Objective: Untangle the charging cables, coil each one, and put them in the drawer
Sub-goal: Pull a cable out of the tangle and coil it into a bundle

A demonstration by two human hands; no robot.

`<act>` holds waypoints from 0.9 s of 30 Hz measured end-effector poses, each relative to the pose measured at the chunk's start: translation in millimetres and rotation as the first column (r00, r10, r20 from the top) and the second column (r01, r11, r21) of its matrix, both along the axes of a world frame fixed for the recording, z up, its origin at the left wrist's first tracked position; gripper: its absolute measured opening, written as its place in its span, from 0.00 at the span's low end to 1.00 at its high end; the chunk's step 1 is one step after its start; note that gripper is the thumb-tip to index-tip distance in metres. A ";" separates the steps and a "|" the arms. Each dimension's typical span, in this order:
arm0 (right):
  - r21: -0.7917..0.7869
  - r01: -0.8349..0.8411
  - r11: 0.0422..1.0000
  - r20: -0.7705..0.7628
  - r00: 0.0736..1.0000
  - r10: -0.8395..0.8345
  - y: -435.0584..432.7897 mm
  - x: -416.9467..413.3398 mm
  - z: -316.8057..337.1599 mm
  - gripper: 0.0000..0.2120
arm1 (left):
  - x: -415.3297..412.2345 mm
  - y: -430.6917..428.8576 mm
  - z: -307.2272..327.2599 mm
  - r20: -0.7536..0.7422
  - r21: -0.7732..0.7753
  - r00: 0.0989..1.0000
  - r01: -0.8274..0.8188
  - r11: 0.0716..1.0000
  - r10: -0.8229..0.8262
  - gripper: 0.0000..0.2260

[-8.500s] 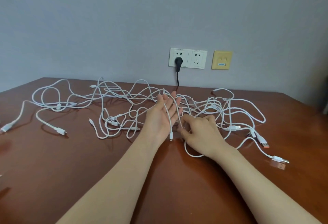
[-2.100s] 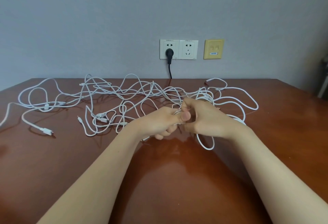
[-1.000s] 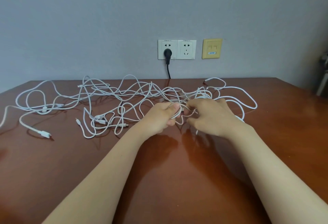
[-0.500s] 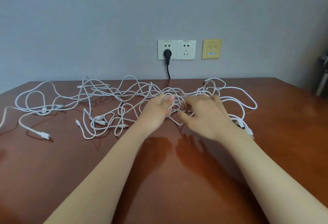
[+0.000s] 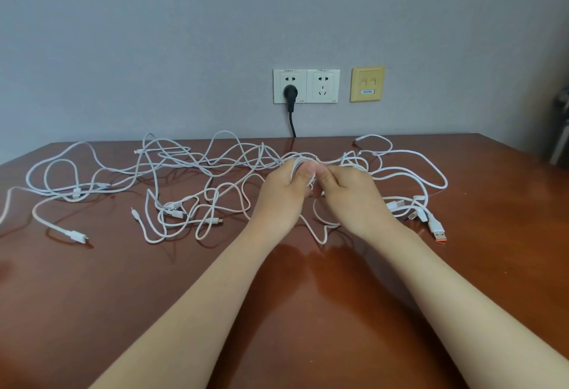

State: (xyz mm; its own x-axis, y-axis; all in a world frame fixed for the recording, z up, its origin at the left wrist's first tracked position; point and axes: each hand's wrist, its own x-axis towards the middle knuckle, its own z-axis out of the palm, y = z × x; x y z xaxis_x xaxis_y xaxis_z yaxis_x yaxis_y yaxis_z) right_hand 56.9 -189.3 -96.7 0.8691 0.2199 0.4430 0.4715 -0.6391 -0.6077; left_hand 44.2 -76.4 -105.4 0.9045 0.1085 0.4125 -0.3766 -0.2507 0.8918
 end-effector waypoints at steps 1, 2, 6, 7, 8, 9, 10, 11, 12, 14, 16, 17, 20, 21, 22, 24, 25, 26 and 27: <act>-0.004 0.003 1.000 -0.010 1.000 -0.003 0.3 0.4 -0.8 0.19 | 0.6 -0.8 -1.1 0.024 0.032 1.000 -0.009 0.999 0.009 0.09; -0.004 0.004 1.000 -0.016 1.000 -0.004 0.8 0.4 -1.3 0.19 | 1.3 -0.8 -1.7 0.046 0.066 0.999 -0.022 0.998 0.019 0.08; -0.018 -0.028 0.999 0.009 1.000 0.028 2.5 -5.3 0.8 0.20 | 0.5 2.1 0.4 0.146 0.131 0.985 -0.115 0.985 0.096 0.07; -0.043 -0.040 0.998 0.015 0.999 0.041 2.7 -7.3 1.2 0.18 | 0.1 3.0 0.7 0.160 0.120 0.980 -0.135 0.984 0.115 0.08; -0.067 -0.049 0.997 0.022 0.998 0.051 2.8 -8.7 1.4 0.17 | 0.1 3.5 1.0 0.171 0.115 0.977 -0.150 0.982 0.129 0.08; -0.083 -0.054 0.995 0.027 0.998 0.057 2.8 -9.8 1.5 0.16 | 0.0 3.6 1.2 0.181 0.118 0.974 -0.162 0.980 0.139 0.09; -0.085 -0.061 0.994 0.026 0.998 0.063 2.6 -10.5 1.5 0.16 | -0.2 3.4 1.2 0.188 0.120 0.971 -0.171 0.978 0.147 0.09; -0.080 -0.071 0.994 0.018 0.997 0.073 2.3 -11.0 1.8 0.17 | -0.6 2.6 1.7 0.194 0.110 0.969 -0.177 0.978 0.153 0.09; -0.080 -0.087 0.993 0.008 0.996 0.088 1.9 -11.0 1.7 0.17 | -0.5 2.2 2.3 0.197 0.088 0.967 -0.182 0.979 0.162 0.10; -0.131 -0.119 0.984 -0.001 0.993 0.120 1.4 -10.8 0.9 0.17 | 0.7 2.7 3.5 0.181 0.030 0.965 -0.195 0.980 0.187 0.11; -0.228 -0.122 0.966 0.010 0.992 0.128 1.2 -12.3 0.0 0.17 | 2.7 5.1 4.5 0.121 -0.042 0.971 -0.203 0.978 0.207 0.13; -0.260 -0.113 0.959 0.026 0.992 0.124 1.1 -12.9 -0.1 0.16 | 3.1 6.5 5.3 0.081 -0.088 0.975 -0.198 0.976 0.205 0.13; -0.287 -0.079 0.955 0.085 0.991 0.107 0.7 -13.2 1.6 0.15 | 3.1 9.8 7.4 -0.005 -0.235 0.986 -0.161 0.959 0.164 0.14; -0.294 -0.062 0.954 0.103 0.990 0.096 0.5 -12.6 2.0 0.15 | 2.7 9.8 8.0 -0.031 -0.273 0.988 -0.152 0.950 0.149 0.14; -0.302 -0.044 0.952 0.116 0.990 0.082 0.0 -12.0 2.5 0.15 | 2.2 10.1 8.1 -0.061 -0.296 0.989 -0.147 0.944 0.135 0.14; -0.316 -0.007 0.949 0.130 0.990 0.051 -0.6 -11.4 2.5 0.13 | 0.4 10.3 7.5 -0.107 -0.329 0.991 -0.112 0.938 0.081 0.13; -0.322 0.009 0.947 0.140 0.989 0.038 -0.5 -11.4 2.4 0.12 | -0.2 10.4 7.3 -0.119 -0.352 0.992 -0.081 0.933 0.041 0.12; -0.328 0.023 0.944 0.158 0.987 0.031 -0.4 -11.3 1.9 0.11 | -0.4 11.1 7.2 -0.128 -0.378 0.992 -0.049 0.924 0.000 0.12; -0.336 0.038 0.941 0.177 0.984 0.023 -0.1 -11.1 1.4 0.11 | -0.8 11.6 7.7 -0.135 -0.416 0.990 -0.021 0.909 -0.039 0.12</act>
State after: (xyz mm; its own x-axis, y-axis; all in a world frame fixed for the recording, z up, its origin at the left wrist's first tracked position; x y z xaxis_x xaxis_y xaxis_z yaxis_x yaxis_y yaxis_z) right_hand 45.7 -189.5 -95.3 0.7865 0.3768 0.4894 0.5454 -0.7955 -0.2640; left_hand 43.5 -64.7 -97.7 0.9506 0.2344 0.2037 -0.2437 0.1567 0.9571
